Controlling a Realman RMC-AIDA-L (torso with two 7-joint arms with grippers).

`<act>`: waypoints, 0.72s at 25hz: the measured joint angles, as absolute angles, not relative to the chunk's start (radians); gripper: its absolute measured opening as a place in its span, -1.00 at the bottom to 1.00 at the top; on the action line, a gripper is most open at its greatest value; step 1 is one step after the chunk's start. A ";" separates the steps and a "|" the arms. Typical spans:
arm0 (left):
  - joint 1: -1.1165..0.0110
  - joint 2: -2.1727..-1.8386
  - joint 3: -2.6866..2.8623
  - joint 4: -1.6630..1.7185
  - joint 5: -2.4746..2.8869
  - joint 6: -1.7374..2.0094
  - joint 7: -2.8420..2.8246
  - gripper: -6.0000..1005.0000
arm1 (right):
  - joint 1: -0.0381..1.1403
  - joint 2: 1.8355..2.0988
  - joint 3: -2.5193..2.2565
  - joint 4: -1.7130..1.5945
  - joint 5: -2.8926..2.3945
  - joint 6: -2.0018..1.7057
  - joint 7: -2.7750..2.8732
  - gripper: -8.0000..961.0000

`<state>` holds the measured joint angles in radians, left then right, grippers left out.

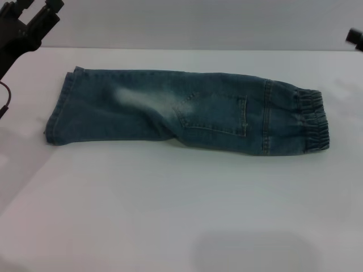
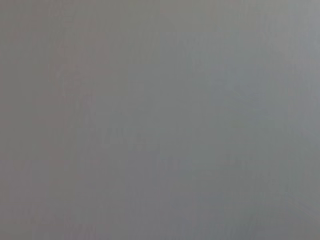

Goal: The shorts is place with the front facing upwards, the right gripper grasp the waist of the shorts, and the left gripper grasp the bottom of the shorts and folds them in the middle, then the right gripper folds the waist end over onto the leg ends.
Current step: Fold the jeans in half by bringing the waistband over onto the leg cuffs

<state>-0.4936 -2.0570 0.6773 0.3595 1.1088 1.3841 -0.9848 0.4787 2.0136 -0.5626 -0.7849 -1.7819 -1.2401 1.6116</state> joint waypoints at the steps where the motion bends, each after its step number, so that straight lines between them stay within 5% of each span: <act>1: -0.495 -2.057 0.678 0.356 1.109 1.380 -0.984 0.60 | 0.493 2.003 -0.563 -0.813 -1.860 -1.270 1.690 0.20; 10: -0.501 -2.057 0.680 0.328 1.109 1.366 -0.971 0.60 | 0.711 1.919 -0.568 -0.912 -2.444 -1.524 2.105 0.19; 18: -0.496 -2.059 0.680 0.308 1.109 1.368 -0.971 0.60 | 0.791 1.950 -0.667 -0.847 -2.658 -1.504 2.142 0.19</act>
<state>-0.4964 -2.0586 0.6797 0.3078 1.1091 1.3675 -0.9709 0.7910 1.9500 -0.6666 -0.8474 -2.6575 -1.5039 2.1418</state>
